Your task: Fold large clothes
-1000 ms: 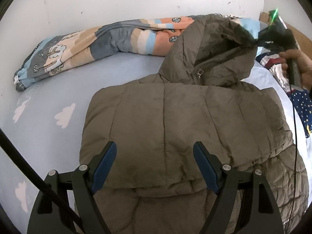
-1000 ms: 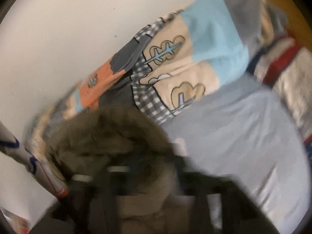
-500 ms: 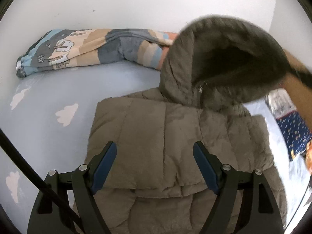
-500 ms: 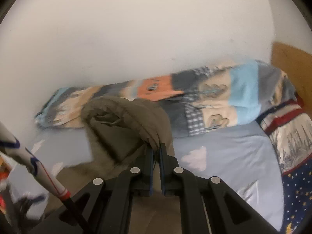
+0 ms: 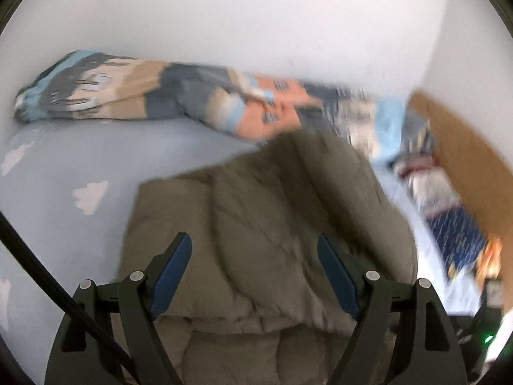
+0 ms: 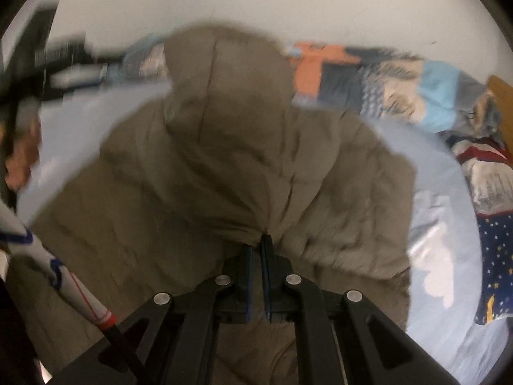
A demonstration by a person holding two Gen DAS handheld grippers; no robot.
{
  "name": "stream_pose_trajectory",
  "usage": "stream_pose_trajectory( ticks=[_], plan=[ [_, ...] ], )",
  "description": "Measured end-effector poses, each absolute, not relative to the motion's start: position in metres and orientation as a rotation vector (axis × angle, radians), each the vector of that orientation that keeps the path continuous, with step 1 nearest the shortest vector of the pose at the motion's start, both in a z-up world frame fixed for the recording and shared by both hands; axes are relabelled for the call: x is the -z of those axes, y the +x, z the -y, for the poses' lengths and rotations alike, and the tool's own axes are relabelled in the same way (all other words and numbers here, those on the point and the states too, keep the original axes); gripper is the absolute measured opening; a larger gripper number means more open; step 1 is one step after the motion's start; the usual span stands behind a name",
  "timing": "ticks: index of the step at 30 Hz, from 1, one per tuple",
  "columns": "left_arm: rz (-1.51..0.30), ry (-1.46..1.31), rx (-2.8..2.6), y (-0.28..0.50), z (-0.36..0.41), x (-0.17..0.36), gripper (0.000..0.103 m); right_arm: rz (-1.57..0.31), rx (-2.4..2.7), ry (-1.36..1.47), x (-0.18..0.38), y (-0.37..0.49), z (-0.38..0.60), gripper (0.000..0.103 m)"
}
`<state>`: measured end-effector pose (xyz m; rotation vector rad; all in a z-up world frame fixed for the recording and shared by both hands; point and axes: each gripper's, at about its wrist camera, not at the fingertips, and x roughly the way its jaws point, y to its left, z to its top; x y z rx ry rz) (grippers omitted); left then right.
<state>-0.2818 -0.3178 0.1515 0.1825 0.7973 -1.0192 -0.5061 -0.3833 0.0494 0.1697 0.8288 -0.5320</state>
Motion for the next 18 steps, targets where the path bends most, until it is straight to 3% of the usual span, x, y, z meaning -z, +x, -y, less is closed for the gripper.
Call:
stream_pose_trajectory(
  ticks=[8, 14, 18],
  plan=[
    [-0.860, 0.466, 0.941, -0.301, 0.354, -0.090, 0.080, -0.878, 0.521, 0.168, -0.043, -0.507, 0.377, 0.002],
    [-0.810, 0.354, 0.986, -0.297, 0.339, -0.117, 0.080, -0.570, 0.561, 0.336, -0.126, -0.527, 0.415, 0.004],
    [-0.789, 0.266, 0.998, -0.291, 0.330, -0.134, 0.080, -0.457, 0.571, 0.376, -0.161, -0.492, 0.448, 0.004]
  ],
)
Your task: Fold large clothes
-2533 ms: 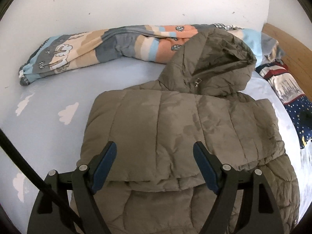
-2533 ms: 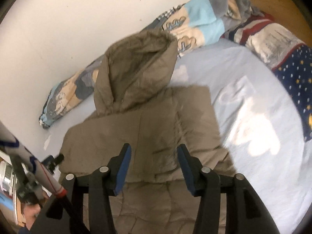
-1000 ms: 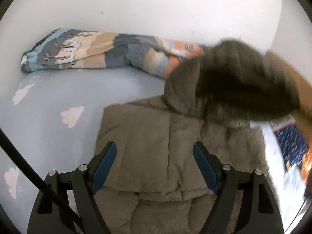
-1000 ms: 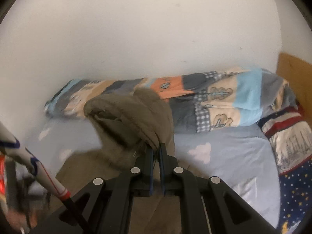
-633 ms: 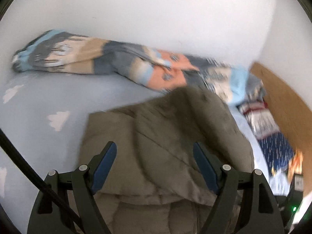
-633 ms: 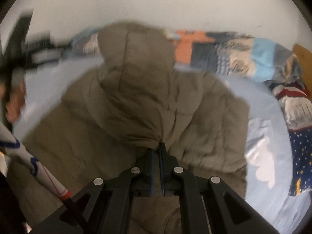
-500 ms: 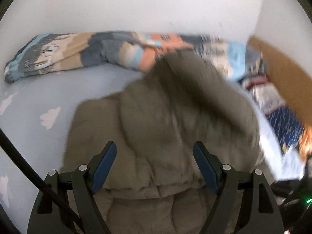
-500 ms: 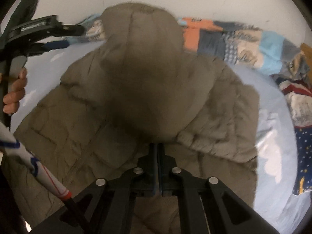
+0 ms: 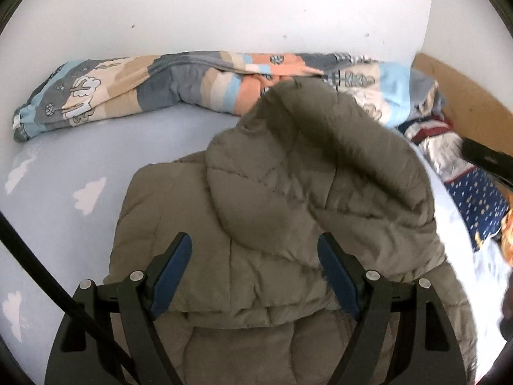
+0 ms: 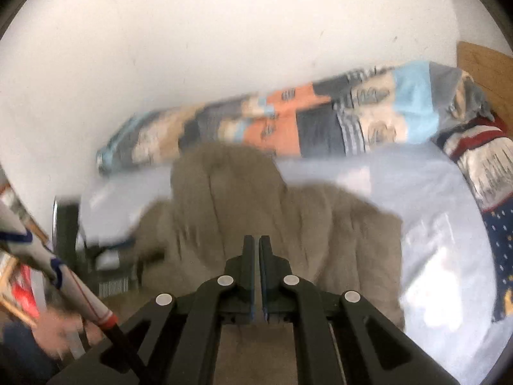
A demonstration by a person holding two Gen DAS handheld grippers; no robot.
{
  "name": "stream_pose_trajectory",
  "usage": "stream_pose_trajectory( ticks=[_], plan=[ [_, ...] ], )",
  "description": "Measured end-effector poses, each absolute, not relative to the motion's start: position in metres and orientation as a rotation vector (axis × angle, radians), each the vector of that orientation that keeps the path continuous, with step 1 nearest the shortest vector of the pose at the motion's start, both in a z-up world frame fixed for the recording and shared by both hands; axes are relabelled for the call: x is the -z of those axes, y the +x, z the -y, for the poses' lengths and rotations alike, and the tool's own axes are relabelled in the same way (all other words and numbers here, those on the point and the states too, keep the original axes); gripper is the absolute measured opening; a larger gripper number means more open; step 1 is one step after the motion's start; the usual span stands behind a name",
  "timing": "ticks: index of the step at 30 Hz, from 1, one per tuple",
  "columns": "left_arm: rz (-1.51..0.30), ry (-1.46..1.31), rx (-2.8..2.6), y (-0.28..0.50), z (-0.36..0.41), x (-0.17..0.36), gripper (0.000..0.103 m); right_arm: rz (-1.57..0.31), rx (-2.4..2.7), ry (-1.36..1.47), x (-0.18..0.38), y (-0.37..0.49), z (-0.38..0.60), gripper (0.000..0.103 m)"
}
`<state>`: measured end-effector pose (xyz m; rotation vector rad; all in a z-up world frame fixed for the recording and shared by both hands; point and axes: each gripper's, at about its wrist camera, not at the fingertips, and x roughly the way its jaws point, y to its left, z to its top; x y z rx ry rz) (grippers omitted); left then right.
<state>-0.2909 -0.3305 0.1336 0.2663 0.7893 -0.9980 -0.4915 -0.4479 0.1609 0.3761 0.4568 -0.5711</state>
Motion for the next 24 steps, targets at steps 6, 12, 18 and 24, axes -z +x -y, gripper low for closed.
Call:
stream_pose_trajectory(
  ticks=[6, 12, 18, 24],
  plan=[
    [-0.786, 0.231, 0.987, -0.279, 0.326, -0.137, 0.080, -0.567, 0.529, 0.514, -0.116, -0.406, 0.475, 0.007],
    [-0.830, 0.232, 0.970, -0.270, 0.327, -0.124, 0.080, -0.763, 0.448, 0.593, -0.023, -0.370, 0.466, 0.008],
    [-0.806, 0.219, 0.969, -0.268, 0.325, -0.133, 0.080, -0.705, 0.396, 0.649, -0.043, -0.394, 0.473, 0.007],
    [-0.753, 0.234, 0.996, -0.271, 0.337, -0.147, 0.080, -0.571, 0.479, 0.547, -0.097, -0.444, 0.475, 0.008]
  ],
)
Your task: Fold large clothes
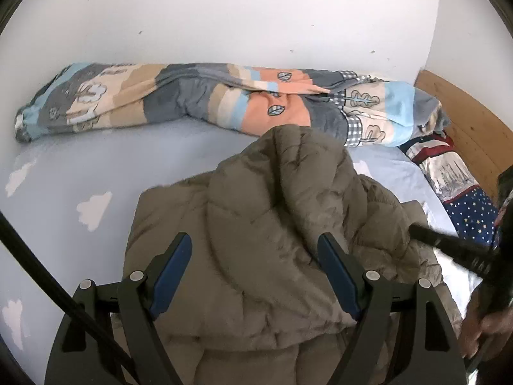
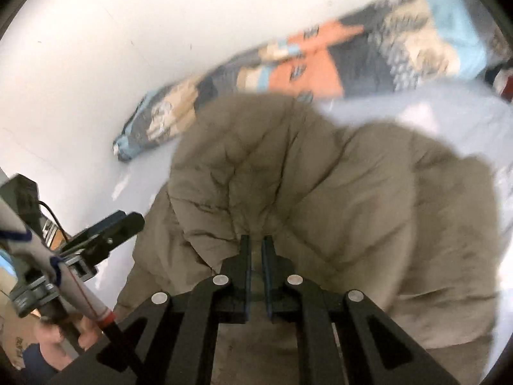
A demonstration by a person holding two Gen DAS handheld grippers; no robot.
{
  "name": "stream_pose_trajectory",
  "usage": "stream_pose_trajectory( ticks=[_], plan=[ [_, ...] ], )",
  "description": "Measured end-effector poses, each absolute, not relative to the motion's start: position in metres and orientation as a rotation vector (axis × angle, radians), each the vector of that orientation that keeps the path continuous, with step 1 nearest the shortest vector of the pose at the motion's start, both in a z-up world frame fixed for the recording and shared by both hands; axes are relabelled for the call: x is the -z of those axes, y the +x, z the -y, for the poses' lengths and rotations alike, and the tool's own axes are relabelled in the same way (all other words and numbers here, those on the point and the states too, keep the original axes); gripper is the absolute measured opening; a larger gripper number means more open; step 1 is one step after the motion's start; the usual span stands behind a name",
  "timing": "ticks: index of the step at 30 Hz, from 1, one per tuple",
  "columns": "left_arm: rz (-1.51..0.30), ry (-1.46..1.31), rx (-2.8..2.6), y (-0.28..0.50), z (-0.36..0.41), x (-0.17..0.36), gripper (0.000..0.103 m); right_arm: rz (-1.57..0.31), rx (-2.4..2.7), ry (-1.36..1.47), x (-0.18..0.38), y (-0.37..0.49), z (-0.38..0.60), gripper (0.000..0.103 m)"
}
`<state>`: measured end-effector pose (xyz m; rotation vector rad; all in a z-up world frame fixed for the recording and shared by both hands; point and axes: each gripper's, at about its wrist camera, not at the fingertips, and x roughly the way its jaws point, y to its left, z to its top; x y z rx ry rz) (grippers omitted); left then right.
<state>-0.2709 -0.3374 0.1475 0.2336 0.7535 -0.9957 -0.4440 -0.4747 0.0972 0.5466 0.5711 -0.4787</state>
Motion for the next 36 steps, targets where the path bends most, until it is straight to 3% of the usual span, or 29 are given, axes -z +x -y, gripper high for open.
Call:
stream_pose_trajectory(
  ticks=[5, 11, 18, 29, 36],
  plan=[
    [-0.769, 0.308, 1.009, -0.271, 0.364, -0.131, 0.080, -0.592, 0.602, 0.478, -0.104, -0.462, 0.487, 0.008],
    [-0.888, 0.416, 0.925, -0.254, 0.376, -0.074, 0.082, -0.707, 0.602, 0.496, -0.064, -0.452, 0.507, 0.009],
    [-0.843, 0.449, 0.920, -0.261, 0.375, -0.070, 0.082, -0.747, 0.609, 0.559, -0.023, -0.458, 0.513, 0.009],
    [-0.672, 0.380, 0.979, -0.285, 0.360, -0.124, 0.082, -0.646, 0.583, 0.472, -0.089, -0.462, 0.468, 0.009],
    [-0.833, 0.454, 0.982, -0.280, 0.375, -0.078, 0.082, -0.780, 0.565, 0.484, -0.050, -0.443, 0.459, 0.009]
  ],
)
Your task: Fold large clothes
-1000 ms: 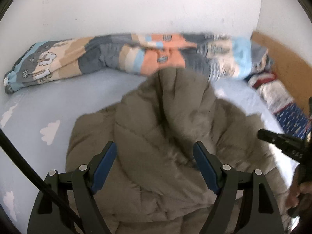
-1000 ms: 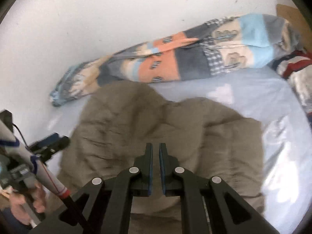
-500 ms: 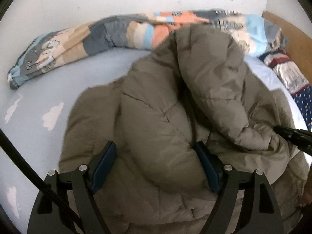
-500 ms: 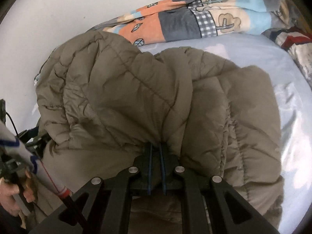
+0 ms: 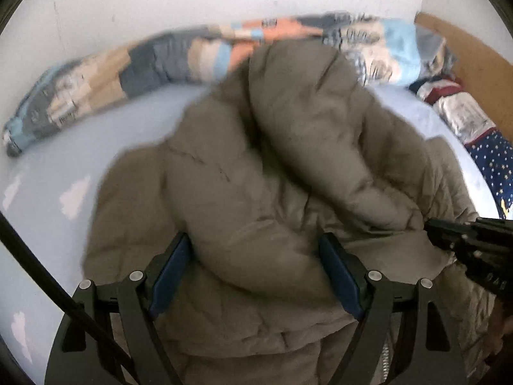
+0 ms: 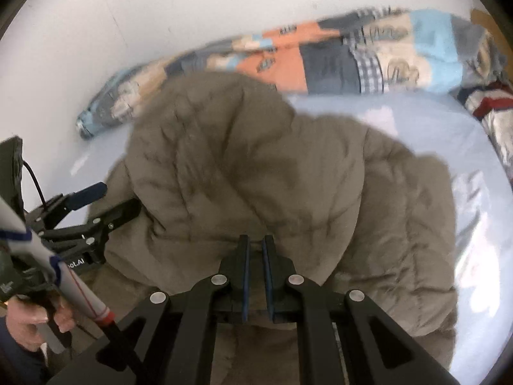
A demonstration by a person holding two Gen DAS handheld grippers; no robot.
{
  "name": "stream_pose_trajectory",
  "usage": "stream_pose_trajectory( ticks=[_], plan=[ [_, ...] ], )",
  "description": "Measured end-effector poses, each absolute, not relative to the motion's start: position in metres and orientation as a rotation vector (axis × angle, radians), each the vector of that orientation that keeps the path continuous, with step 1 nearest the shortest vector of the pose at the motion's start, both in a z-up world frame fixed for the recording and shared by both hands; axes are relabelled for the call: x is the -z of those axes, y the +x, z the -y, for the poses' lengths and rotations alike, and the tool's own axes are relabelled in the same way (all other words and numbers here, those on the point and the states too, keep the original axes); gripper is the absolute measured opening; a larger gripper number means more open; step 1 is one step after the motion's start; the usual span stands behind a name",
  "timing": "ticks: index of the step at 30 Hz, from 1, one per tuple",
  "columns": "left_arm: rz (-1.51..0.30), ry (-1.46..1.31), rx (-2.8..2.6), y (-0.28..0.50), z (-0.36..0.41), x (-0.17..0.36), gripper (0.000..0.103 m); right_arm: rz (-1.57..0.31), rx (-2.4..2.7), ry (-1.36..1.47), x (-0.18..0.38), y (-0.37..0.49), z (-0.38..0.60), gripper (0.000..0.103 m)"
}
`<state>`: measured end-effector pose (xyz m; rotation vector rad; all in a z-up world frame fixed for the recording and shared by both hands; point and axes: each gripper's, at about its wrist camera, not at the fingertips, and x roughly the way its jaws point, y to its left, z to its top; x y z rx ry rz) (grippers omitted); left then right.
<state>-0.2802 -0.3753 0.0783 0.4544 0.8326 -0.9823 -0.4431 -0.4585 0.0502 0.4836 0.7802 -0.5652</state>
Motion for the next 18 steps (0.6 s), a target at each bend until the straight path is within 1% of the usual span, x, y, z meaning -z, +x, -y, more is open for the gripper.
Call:
stream_pose_trajectory(
  ticks=[2, 5, 7, 12, 15, 16, 17, 18],
  plan=[
    [-0.826, 0.466, 0.975, -0.282, 0.378, -0.074, 0.082, -0.819, 0.559, 0.479, -0.035, -0.439, 0.461, 0.009],
    [-0.808, 0.485, 0.965, -0.286, 0.379, -0.073, 0.082, -0.789, 0.562, 0.566, -0.020, -0.441, 0.470, 0.009],
    [-0.797, 0.476, 0.962, -0.289, 0.376, -0.080, 0.082, -0.789, 0.566, 0.576, -0.020, -0.441, 0.470, 0.009],
    [-0.763, 0.451, 0.991, -0.302, 0.357, -0.109, 0.082, -0.725, 0.552, 0.600, -0.056, -0.456, 0.458, 0.009],
    [-0.735, 0.446, 1.006, -0.317, 0.338, -0.127, 0.082, -0.677, 0.556, 0.612, -0.082, -0.480, 0.437, 0.009],
    [-0.725, 0.448, 1.008, -0.323, 0.329, -0.132, 0.082, -0.668, 0.555, 0.622, -0.088, -0.487, 0.431, 0.011],
    [-0.710, 0.456, 1.008, -0.332, 0.316, -0.137, 0.082, -0.661, 0.557, 0.629, -0.093, -0.496, 0.422, 0.017],
    [-0.697, 0.459, 1.004, -0.337, 0.309, -0.140, 0.082, -0.657, 0.563, 0.629, -0.097, -0.504, 0.415, 0.021]
  ],
)
